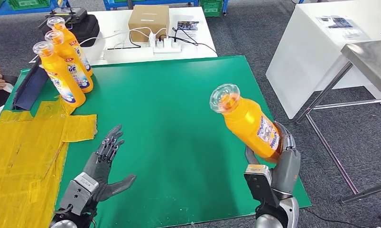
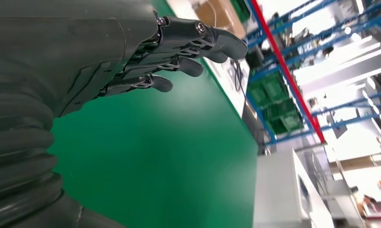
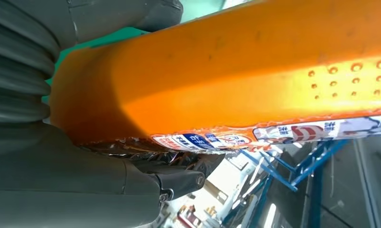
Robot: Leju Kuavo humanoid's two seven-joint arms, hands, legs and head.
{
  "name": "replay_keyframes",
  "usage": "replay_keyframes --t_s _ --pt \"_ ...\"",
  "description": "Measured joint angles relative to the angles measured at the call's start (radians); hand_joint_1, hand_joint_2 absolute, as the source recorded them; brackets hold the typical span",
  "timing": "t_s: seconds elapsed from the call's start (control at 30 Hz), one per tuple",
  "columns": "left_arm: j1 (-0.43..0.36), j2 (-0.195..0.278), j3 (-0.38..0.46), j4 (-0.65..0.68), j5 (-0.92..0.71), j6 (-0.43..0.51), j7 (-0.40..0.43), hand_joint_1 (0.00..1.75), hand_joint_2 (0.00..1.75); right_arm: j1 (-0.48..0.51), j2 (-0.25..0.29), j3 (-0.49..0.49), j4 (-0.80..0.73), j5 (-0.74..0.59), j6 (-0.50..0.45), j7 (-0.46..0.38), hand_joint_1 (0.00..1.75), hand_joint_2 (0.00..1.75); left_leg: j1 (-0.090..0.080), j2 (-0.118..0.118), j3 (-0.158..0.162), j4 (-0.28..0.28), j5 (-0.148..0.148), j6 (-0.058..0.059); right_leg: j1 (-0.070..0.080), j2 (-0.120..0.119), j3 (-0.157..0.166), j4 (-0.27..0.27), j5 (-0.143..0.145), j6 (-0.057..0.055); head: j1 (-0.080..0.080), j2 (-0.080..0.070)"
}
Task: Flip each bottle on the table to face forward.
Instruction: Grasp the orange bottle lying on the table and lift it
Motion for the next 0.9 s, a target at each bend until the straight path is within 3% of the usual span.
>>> replay_keyframes --t_s 0.13,0.3,0.5,0.8,0.9 --pt "-0.022 0.004 -0.029 0.005 0.044 -0.027 0.013 0.0 1.75 -0.045 0.021 0.057 0.021 -0.076 0.107 -0.022 1.75 1.75 0.0 0.0 0.0 0.0 0.0 0.0 0.0 0.0 0.0 0.0 0.0 0.0 0.0 0.0" --pt "-0.098 0.006 -0.074 0.029 0.096 -0.049 0.016 0.0 1.75 -0.151 0.048 0.206 0.173 -0.142 0.382 -0.061 1.75 1.75 0.001 0.0 0.0 0.0 0.002 -0.002 0.002 0.0 -0.001 0.0 0.001 -0.002 0.0 0.0" --pt "-0.195 -0.013 -0.119 0.069 0.145 -0.051 -0.04 0.0 1.75 -0.282 0.083 0.398 0.385 -0.145 0.417 -0.07 1.75 1.75 0.002 0.0 0.0 0.0 0.004 -0.002 0.002 -0.001 -0.001 0.001 0.002 -0.003 0.0 0.0" --pt "-0.232 -0.028 -0.144 0.102 0.155 -0.011 -0.079 0.0 1.75 -0.364 0.08 0.49 0.485 -0.138 0.436 -0.044 1.75 1.75 0.001 0.0 -0.001 0.0 0.004 -0.002 0.001 -0.001 -0.002 0.0 0.002 -0.002 0.0 0.0" --pt "-0.235 -0.036 -0.144 0.118 0.159 0.008 -0.084 1.27 1.75 -0.375 0.079 0.508 0.508 -0.133 0.438 -0.028 1.75 1.75 0.001 0.0 -0.001 0.0 0.004 -0.002 0.001 0.0 -0.003 0.0 0.002 -0.002 0.0 0.0"
